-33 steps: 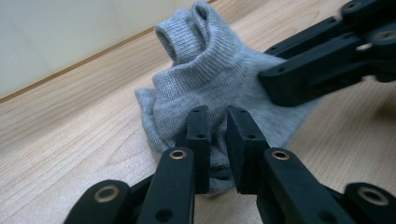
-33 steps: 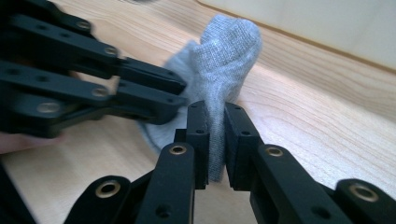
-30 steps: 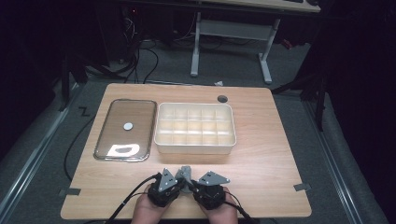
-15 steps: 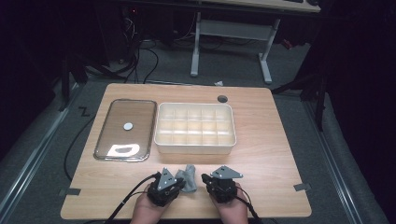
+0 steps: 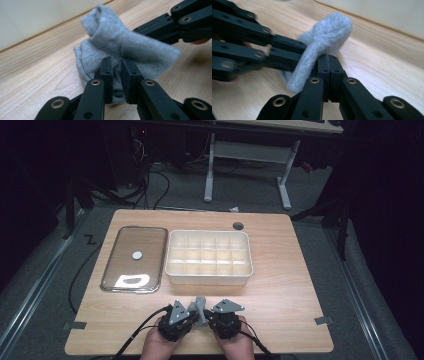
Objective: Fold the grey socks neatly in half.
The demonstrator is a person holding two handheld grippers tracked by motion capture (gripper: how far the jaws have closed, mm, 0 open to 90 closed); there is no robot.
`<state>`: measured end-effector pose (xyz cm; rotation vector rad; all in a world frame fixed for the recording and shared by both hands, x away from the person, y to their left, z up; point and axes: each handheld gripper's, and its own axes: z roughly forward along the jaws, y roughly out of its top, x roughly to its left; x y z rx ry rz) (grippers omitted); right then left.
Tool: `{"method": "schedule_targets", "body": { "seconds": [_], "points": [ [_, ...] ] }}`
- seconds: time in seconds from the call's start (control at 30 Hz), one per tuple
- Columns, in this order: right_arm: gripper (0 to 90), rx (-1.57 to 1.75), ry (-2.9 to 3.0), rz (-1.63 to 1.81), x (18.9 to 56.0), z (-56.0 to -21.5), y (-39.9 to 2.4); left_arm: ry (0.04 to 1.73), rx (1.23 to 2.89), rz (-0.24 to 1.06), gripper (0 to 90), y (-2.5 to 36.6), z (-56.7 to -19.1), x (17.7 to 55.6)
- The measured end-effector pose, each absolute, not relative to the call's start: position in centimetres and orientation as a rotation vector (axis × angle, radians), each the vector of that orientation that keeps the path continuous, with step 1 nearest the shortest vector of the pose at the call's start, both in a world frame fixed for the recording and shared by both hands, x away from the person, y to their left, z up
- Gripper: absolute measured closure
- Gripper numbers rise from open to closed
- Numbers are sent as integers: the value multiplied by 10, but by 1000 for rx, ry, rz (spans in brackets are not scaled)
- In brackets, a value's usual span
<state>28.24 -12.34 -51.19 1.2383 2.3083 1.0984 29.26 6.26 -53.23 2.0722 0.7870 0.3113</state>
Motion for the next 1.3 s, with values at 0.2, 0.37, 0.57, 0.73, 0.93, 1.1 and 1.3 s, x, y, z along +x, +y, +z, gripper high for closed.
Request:
{"method": "schedule_targets", "body": {
  "seconds": [0.2, 0.37, 0.57, 0.73, 0.93, 1.1, 1.3],
  "points": [
    [900, 1194, 2305, 1094, 281, -503, -113, 789, 2075, 323, 802, 63, -532, 292],
    [900, 1173, 2297, 1081, 281, -501, -113, 787, 2077, 307, 740, 63, -530, 293],
    [900, 1221, 2283, 1079, 285, -509, -123, 800, 1970, 241, 712, 76, -518, 289],
    [900, 1232, 2281, 1081, 284, -513, -125, 844, 1893, 363, 738, 103, -504, 289],
    [900, 1227, 2284, 1085, 283, -514, -125, 983, 2014, 358, 774, 117, -524, 308],
    [900, 1222, 2289, 1088, 283, -513, -123, 945, 2093, 317, 777, 101, -532, 305],
    [899, 1214, 2288, 1087, 282, -511, -121, 919, 2095, 295, 777, 94, -533, 303]
  ]
}}
